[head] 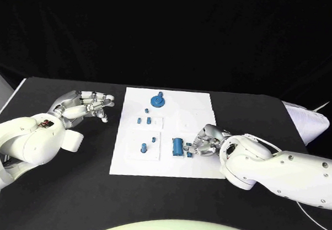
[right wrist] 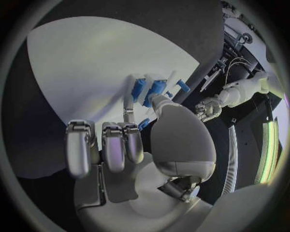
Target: Assemble the parts on the task board
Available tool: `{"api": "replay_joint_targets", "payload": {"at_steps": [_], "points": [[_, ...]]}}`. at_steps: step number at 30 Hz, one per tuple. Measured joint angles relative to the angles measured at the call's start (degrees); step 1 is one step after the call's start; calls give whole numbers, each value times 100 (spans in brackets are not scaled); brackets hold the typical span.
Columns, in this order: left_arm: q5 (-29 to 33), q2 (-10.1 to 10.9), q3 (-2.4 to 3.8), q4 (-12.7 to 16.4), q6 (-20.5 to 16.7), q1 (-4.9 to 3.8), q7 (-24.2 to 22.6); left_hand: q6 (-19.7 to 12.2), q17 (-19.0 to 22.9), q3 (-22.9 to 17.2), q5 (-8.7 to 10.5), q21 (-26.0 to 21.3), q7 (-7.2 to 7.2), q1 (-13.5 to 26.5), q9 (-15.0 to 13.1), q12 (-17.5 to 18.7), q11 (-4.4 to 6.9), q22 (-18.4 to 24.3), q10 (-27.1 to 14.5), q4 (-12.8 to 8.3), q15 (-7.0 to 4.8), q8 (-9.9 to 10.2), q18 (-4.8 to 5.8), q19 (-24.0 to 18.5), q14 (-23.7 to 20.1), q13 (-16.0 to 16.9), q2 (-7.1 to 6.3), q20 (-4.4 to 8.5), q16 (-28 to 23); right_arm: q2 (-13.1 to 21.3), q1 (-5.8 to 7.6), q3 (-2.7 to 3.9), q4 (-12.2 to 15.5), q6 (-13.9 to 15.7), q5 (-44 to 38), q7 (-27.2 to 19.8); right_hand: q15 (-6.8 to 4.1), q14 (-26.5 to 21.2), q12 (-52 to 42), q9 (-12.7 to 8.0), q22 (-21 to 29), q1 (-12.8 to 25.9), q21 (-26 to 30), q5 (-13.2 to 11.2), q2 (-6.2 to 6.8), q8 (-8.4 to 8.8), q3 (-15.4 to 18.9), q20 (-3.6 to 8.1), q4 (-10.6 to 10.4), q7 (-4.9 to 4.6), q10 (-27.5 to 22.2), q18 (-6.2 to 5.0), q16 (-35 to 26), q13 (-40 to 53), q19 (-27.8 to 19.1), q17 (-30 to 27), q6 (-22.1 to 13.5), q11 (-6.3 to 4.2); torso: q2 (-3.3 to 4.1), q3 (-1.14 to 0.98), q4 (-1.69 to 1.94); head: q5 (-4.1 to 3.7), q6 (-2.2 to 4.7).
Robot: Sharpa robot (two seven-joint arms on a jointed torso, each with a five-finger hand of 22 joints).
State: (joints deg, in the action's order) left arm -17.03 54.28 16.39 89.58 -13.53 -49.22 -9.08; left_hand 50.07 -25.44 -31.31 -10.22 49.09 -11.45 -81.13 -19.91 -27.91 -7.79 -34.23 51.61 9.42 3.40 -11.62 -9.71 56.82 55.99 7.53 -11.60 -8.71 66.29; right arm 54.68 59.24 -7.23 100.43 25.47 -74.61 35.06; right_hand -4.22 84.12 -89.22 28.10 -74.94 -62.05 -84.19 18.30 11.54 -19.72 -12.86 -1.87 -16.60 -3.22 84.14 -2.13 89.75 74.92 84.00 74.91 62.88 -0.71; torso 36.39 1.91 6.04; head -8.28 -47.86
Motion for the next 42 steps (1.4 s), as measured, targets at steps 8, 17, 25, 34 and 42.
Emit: {"api": "replay_joint_targets", "payload": {"at_steps": [8, 17, 25, 34, 42], "points": [[0, -2, 0, -5, 0, 1, 2, 0, 0, 0, 0, 0, 0, 0, 0, 0, 0, 0, 0, 0, 0, 0, 0, 0, 0, 0, 0, 0, 0, 115, 0, 0, 6, -31, 8, -89, -20, -21, 0, 0, 0, -582, 0, -429, -22, -21, 211, 0, 28, 21, 0, 0, 0, 0, 0, 0, -21, 0, -2, -2, -2, 5, 1], [0, -4, 0, -10, 0, 6, 7, 0, 0, -8, 0, -23, 0, 0, 1, 0, 0, 6, 0, 40, 0, 0, 0, 0, 0, 0, 0, 0, 0, 191, -15, 0, 43, -125, 33, -265, -20, -21, 0, -28, 1, -997, 0, -979, -90, -21, 511, 0, 23, 21, 0, -1, 0, 0, 0, 0, -21, 0, -2, -5, -3, 1, 7], [0, -9, 0, -11, 0, 10, 12, 0, 0, -8, 0, -23, 0, 0, 1, 0, 0, 6, 0, 40, 0, 0, 1, 0, 0, 1, 0, 0, 0, 91, -40, 1, -66, -175, 6, -313, -20, -21, 0, -35, 2, -1209, 0, -1035, -170, -21, 542, 0, 23, 20, -12, -1, 0, 0, 0, 0, -21, -12, -1, -3, -2, -6, -4], [0, -9, 0, -13, -1, 15, 16, 0, 0, -10, 0, -23, 0, 17, -3, 0, 0, 10, 0, 42, 0, 0, 0, 0, 0, -5, 17, 0, 0, 14, -68, 8, -172, -162, -166, -296, -20, -20, 0, -50, 2, -1346, 1, -1203, -212, -21, 540, 42, 20, 21, -21, -1, 0, 0, 0, 0, -20, -21, -1, 1, 4, 5, -15], [1, -8, 0, -13, -1, 17, 19, 0, 0, -24, 0, -23, 0, 30, -4, 0, 0, 12, 0, 55, 0, 0, 0, 0, 0, -5, 30, 0, 0, 2, -69, 14, -206, -137, -265, -312, -20, -20, 0, -58, 3, -1429, 1, -1246, -233, -21, 477, 42, 23, 20, -21, -1, 0, 0, 0, 0, -20, -21, -2, 4, -1, 8, -10]]}}
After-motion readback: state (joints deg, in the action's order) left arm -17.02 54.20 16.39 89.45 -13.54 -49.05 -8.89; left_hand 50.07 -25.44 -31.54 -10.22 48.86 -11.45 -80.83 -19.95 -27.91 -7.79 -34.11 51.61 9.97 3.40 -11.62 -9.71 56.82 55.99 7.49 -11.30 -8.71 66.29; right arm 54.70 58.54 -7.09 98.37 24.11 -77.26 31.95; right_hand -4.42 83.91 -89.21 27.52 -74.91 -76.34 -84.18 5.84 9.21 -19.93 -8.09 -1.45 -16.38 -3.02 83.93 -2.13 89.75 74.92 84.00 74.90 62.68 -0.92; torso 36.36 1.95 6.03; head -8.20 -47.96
